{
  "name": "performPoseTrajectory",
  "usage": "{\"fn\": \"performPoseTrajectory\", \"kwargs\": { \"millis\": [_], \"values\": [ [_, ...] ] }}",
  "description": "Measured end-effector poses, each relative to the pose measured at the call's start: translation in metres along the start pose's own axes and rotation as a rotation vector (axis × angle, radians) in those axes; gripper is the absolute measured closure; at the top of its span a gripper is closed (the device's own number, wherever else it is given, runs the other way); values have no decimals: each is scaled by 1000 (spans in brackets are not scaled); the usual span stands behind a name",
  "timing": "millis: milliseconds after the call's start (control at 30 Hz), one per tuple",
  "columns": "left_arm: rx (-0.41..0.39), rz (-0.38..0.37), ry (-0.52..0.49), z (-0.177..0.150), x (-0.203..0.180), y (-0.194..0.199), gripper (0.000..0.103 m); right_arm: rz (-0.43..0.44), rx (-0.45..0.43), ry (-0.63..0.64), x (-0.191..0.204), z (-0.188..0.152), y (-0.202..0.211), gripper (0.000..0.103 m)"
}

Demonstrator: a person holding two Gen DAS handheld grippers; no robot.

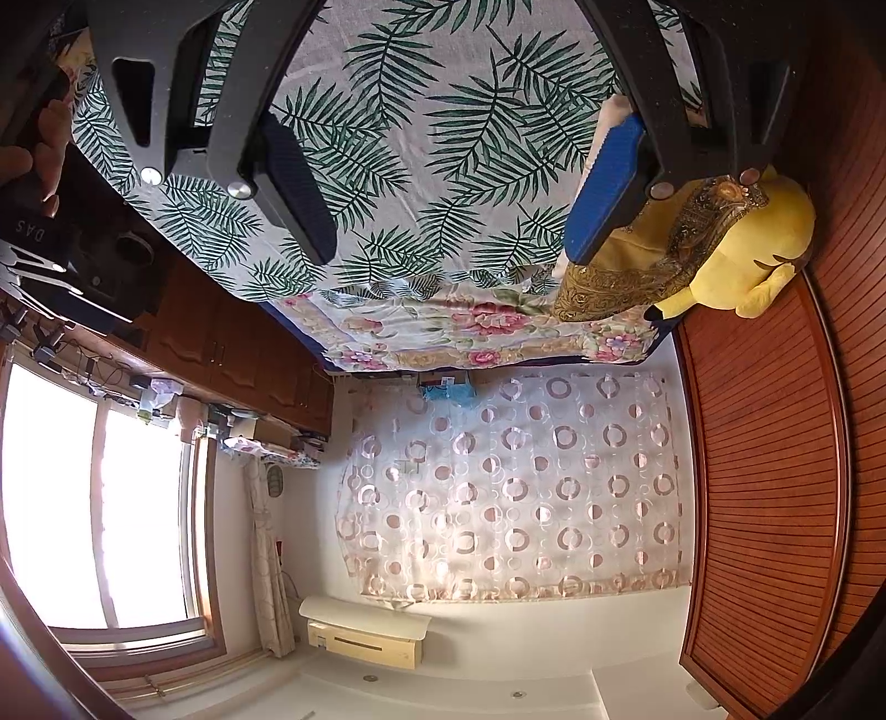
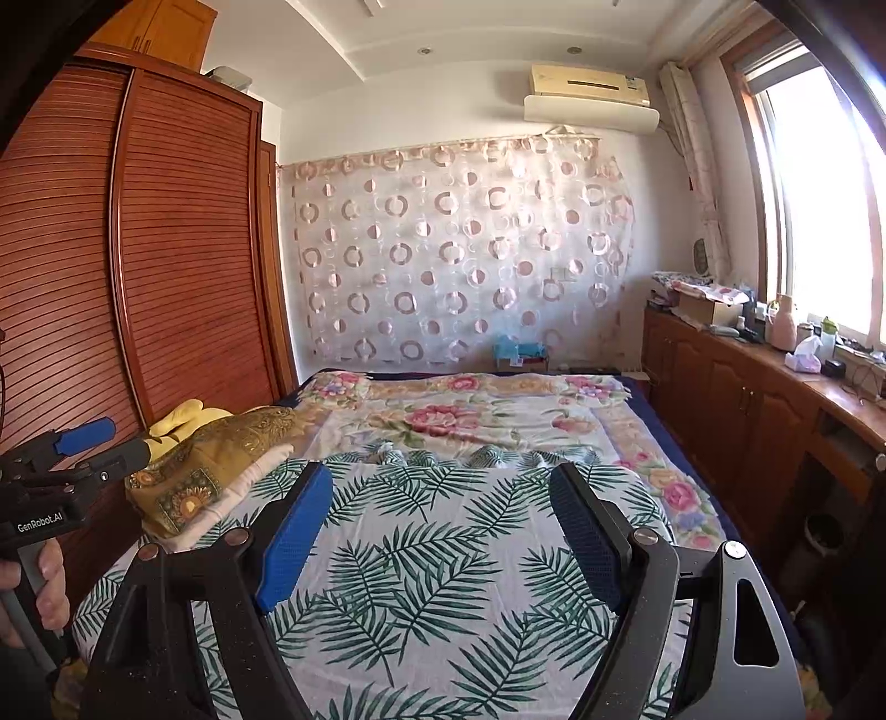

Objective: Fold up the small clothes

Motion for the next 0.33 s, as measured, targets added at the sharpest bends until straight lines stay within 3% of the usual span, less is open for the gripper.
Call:
{"fn": "performPoseTrajectory", "kwargs": {
  "millis": [333],
  "values": [
    [1,-1,2,0,0,-1,18,3,1,-1,-1,-1,1,21]
  ]
}}
Point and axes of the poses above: each gripper's, at about its wrist camera, not at the fingertips, and y roughly against the way its jaws point, x to its left, z to its top, the point moved 2 cm from there along -y, roughly the way its jaws point, and after that the axes turned 14 degrees about -x, right-handed, at the moved point
